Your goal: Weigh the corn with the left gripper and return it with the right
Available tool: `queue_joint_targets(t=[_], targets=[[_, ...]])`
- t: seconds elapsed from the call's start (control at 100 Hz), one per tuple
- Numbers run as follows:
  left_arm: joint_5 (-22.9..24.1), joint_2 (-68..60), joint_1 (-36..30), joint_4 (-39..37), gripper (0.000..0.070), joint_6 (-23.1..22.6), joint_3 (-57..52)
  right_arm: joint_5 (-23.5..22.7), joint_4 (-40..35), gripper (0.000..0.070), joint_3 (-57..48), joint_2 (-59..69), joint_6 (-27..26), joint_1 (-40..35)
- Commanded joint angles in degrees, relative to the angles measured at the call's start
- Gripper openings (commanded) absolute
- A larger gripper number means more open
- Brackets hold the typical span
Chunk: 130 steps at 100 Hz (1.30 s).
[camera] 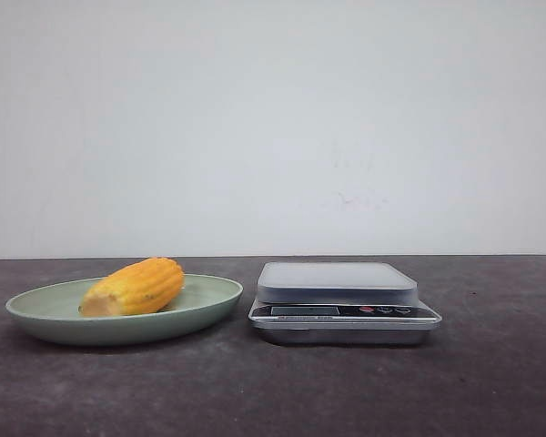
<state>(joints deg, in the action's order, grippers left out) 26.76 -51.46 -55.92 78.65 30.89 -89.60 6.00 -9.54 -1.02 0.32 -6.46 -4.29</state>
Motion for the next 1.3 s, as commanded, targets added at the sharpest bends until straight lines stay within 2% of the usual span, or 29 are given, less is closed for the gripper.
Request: queue_joint_targets(t=[0.0, 0.65, 0.71, 0.78, 0.82, 0.9, 0.94, 0.96, 1.02, 1.07, 1.13, 1.21, 1.29], targets=[[0.07, -0.48, -0.63, -0.26, 0.0000, 0.22, -0.98, 0.04, 0.83, 0.0010, 0.26, -0.09, -0.37, 0.02], [0.09, -0.48, -0.61, -0.28, 0.0000, 0.13, -0.98, 0.04, 0.83, 0.0010, 0.26, -0.09, -0.39, 0.04], [2.69, -0.48, -0.61, -0.39, 0.0000, -4.94, -0.98, 0.04, 0.83, 0.0010, 0.26, -0.09, -0.37, 0.04], [5.46, -0.46, 0.17, -1.11, 0.0000, -5.55, -0.81, 0.04, 0.83, 0.0010, 0.26, -0.09, -0.37, 0.04], [5.70, -0.46, 1.16, -2.12, 0.0000, -7.56, -0.52, 0.04, 0.83, 0.0010, 0.26, -0.09, -0.37, 0.04], [5.31, 0.63, 5.40, -11.02, 0.0000, -14.08, 2.75, 0.04, 0.83, 0.0010, 0.26, -0.09, -0.39, 0.02], [2.23, 1.88, 8.20, -18.95, 0.0000, -17.18, 5.97, 0.04, 0.83, 0.0010, 0.26, -0.09, -0.39, 0.02], [-0.74, 2.71, 9.81, -23.47, 0.0000, -18.67, 7.96, 0.04, 0.83, 0.0010, 0.26, -0.09, -0.39, 0.02], [-13.55, 5.70, 14.93, -37.92, 0.0000, -23.02, 15.23, 0.04, 0.83, 0.0010, 0.26, -0.09, -0.39, 0.02], [-24.48, 8.61, 19.15, -49.88, 0.0000, -24.94, 22.53, 0.04, 0.83, 0.0010, 0.26, -0.09, -0.39, 0.02], [-33.62, 12.02, 23.78, -62.82, 0.0000, -25.57, 31.82, 0.04, 0.83, 0.0010, 0.26, -0.09, -0.39, 0.02], [-39.67, 16.52, 28.96, -76.08, 0.0000, -25.24, 44.15, 0.04, 0.83, 0.0010, 0.26, -0.09, -0.39, 0.04], [-40.30, 20.44, 32.37, -82.14, 0.0000, -25.31, 53.40, 0.04, 0.83, 0.0010, 0.26, -0.09, -0.39, 0.04]])
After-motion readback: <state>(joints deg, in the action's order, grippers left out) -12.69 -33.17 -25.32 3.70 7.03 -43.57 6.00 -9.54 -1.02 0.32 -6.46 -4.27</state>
